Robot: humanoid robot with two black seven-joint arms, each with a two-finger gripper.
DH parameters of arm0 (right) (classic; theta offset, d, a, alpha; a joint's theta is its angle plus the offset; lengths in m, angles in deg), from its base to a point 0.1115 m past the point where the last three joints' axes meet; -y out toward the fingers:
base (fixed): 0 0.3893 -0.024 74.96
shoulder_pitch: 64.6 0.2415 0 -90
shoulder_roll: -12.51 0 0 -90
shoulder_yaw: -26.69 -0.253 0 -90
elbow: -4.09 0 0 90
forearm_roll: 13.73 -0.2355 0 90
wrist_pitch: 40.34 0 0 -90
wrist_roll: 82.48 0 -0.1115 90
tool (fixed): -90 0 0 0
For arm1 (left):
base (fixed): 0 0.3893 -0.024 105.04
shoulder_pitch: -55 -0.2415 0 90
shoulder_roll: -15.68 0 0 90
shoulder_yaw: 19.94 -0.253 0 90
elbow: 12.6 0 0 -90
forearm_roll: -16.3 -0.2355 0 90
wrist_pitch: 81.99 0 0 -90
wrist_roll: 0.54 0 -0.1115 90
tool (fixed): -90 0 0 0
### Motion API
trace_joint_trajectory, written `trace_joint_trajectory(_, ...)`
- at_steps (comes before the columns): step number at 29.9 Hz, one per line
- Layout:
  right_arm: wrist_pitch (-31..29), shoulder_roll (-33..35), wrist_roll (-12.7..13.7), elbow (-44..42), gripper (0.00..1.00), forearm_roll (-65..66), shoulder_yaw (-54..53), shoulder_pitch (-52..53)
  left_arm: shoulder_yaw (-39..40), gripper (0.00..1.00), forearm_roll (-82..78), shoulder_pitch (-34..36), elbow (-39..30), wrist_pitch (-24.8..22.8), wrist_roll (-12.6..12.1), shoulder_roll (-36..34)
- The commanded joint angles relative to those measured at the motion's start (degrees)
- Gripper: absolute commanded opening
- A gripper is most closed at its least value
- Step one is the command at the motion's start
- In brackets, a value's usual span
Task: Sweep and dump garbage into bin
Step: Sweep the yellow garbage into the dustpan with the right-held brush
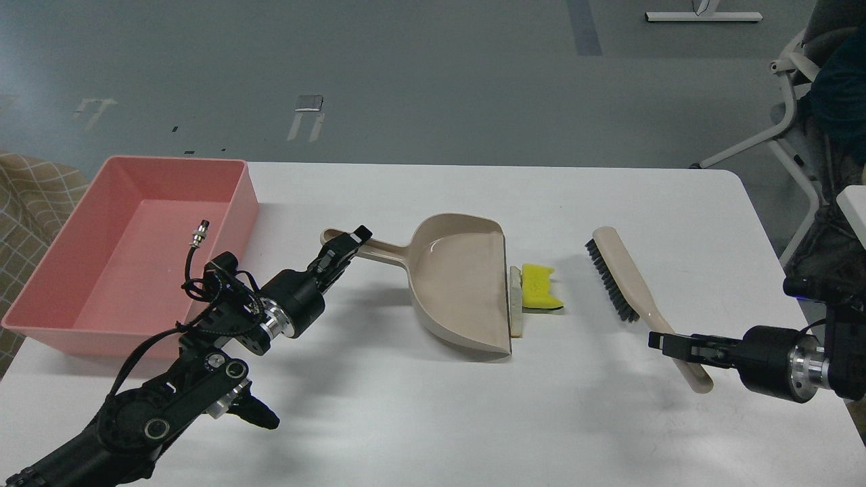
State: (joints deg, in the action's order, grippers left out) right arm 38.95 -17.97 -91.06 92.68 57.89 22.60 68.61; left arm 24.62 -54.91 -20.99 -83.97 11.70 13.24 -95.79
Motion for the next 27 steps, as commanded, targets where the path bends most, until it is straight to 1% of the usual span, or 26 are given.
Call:
trace_joint_trajectory(1,-0.1,-2.7,0.5,-0.3,0.00,0.0,0.5,-0.8,-0.1,0.00,0.0,0.0,0.0,0.0,0.0,0.0)
trace_joint_trajectory(4,-0.1,-6.4,0.6,-1.9,0.00,-0.1,0.5,-1.8,-0.1,0.00,0.0,0.0,0.0,0.0,0.0,0.0)
trace_joint_trajectory(5,-0.1,-6.4,0.6,-1.9,0.00,-0.1,0.5,-1.8,-0.1,0.00,0.0,0.0,0.0,0.0,0.0,0.0)
trace_joint_trajectory(10,-0.3,-13.8,1.0,-3.1,0.00,-0.3,0.3,-1.6,-0.2,0.00,0.0,-0.1,0.0,0.0,0.0,0.0)
trace_joint_trajectory(13,-0.3,-16.5,1.0,-3.0,0.00,-0.4,0.3,-1.2,-0.2,0.00,0.0,-0.1,0.0,0.0,0.0,0.0)
trace_joint_trajectory(15,-0.4,-20.2,1.0,-3.1,0.00,-0.7,0.3,-0.8,-0.2,0.00,0.0,0.0,0.0,-0.1,-0.1,-0.1)
trace_joint_trajectory(17,-0.3,-22.2,0.9,-3.1,0.00,-0.9,-0.1,-0.9,-0.2,0.00,0.0,0.0,0.0,0.0,-0.1,-0.1)
trace_joint_trajectory(23,-0.2,-22.8,0.8,-2.5,0.00,-2.6,-2.2,-0.5,-0.2,0.00,0.0,-0.1,0.0,-0.1,-0.1,-0.1)
trace_joint_trajectory(25,-0.2,-22.1,0.8,-2.0,0.00,-3.1,-3.0,-0.2,-0.2,0.00,0.0,-0.1,0.0,0.0,-0.1,0.0)
trace_joint_trajectory(27,-0.6,-19.5,0.8,-0.9,0.00,-3.1,-4.6,0.3,0.2,0.00,0.2,-0.2,0.0,0.0,-0.1,0.0)
